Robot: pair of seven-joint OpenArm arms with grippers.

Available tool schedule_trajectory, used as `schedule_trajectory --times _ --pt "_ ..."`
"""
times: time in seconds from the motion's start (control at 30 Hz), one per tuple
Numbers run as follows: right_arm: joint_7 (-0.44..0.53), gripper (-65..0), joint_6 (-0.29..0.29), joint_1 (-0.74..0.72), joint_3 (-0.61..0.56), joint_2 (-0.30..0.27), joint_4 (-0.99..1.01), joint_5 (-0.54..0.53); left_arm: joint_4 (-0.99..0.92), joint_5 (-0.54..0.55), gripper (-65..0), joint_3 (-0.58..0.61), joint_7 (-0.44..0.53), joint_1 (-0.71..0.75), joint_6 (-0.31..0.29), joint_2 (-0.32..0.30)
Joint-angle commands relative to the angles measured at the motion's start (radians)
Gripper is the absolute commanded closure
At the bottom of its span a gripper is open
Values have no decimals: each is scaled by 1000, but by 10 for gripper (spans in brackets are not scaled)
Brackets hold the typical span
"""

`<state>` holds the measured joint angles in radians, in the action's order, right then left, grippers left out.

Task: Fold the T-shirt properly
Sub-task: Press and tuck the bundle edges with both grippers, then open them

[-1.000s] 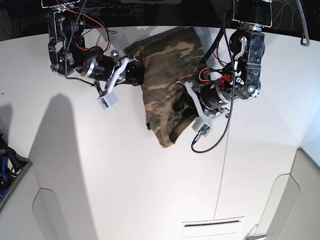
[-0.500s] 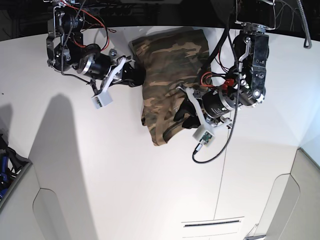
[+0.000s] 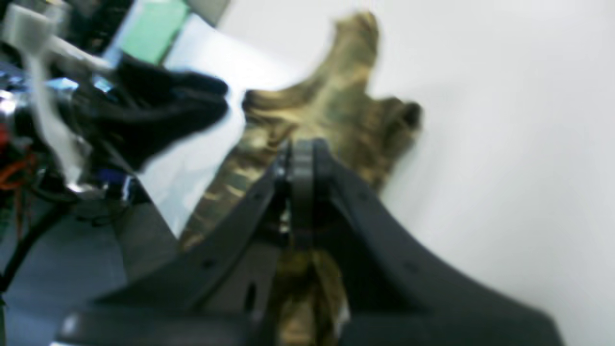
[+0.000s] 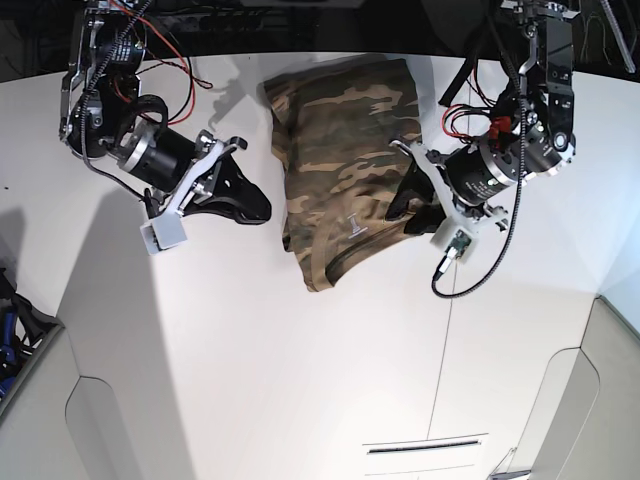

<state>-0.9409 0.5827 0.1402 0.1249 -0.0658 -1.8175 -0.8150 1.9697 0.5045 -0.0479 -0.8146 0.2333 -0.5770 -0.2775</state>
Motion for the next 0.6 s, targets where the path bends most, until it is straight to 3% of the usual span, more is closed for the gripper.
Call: schedule_trajectory --times 0.0,0.37,0.57 --pt "16 0 9 -22 -13 6 -17 -21 19 30 -216 -16 21 4 -2 -5" --pt "92 0 8 -166 -187 35 102 251 19 57 -216 -86 17 90 -3 -5" --pt "122 0 8 -252 -193 35 364 267 -31 57 -216 -85 22 101 -3 -1"
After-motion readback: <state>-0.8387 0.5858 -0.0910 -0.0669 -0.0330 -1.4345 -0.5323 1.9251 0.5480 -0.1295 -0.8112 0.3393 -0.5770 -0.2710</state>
